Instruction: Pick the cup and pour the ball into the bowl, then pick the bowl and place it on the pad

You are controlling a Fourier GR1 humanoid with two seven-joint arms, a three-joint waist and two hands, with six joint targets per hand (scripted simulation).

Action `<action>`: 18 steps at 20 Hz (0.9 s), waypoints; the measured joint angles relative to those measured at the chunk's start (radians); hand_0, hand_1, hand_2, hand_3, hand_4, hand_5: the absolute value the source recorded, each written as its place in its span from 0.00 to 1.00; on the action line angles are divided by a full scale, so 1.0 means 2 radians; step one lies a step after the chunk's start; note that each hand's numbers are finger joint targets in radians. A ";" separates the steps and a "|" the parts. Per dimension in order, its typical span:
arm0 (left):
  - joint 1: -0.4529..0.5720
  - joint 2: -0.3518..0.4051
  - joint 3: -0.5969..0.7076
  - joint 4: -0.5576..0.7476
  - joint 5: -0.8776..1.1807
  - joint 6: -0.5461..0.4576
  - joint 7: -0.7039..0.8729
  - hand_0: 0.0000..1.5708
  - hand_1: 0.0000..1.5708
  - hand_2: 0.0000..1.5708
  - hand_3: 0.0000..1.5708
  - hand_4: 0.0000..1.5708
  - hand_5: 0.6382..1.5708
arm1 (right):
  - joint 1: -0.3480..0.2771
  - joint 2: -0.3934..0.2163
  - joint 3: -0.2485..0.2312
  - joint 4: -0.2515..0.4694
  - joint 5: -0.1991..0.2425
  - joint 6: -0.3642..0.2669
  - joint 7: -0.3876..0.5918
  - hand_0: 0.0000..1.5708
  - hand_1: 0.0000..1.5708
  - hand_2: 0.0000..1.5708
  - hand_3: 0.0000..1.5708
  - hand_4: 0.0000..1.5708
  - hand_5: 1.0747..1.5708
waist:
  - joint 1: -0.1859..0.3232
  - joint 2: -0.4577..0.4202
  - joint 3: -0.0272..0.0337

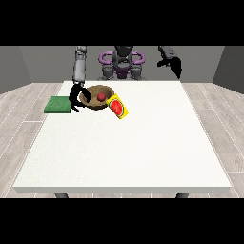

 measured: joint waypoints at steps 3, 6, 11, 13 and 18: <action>0.019 0.008 0.016 0.030 0.010 -0.007 -0.003 0.00 0.00 0.00 0.00 0.63 0.84 | -0.004 -0.007 0.024 -0.002 0.021 -0.006 0.087 1.00 1.00 1.00 0.62 0.52 0.99 | -0.022 -0.039 0.0066; 0.041 0.013 0.033 0.059 0.016 -0.006 -0.006 0.00 0.00 0.00 0.00 0.64 0.82 | -0.023 -0.019 0.047 -0.014 0.037 0.007 0.177 1.00 1.00 1.00 0.56 0.51 0.99 | -0.053 -0.083 0.0105; 0.062 0.026 0.056 0.092 0.020 -0.004 -0.017 0.00 0.00 0.00 0.00 0.64 0.83 | -0.050 -0.032 0.067 -0.052 0.044 0.041 0.278 1.00 1.00 1.00 0.49 0.51 1.00 | -0.098 -0.115 0.0133; 0.061 0.025 0.055 0.082 0.020 -0.003 -0.011 0.00 0.00 0.00 0.00 0.64 0.84 | -0.056 -0.045 0.060 -0.060 0.041 0.050 0.295 1.00 1.00 1.00 0.49 0.51 1.00 | -0.096 -0.111 0.0141; 0.061 0.026 0.065 0.084 0.023 -0.005 -0.029 0.00 0.00 0.00 0.00 0.70 0.87 | -0.062 -0.056 0.044 -0.090 0.033 0.060 0.315 1.00 1.00 1.00 0.46 0.49 1.00 | -0.101 -0.088 0.0147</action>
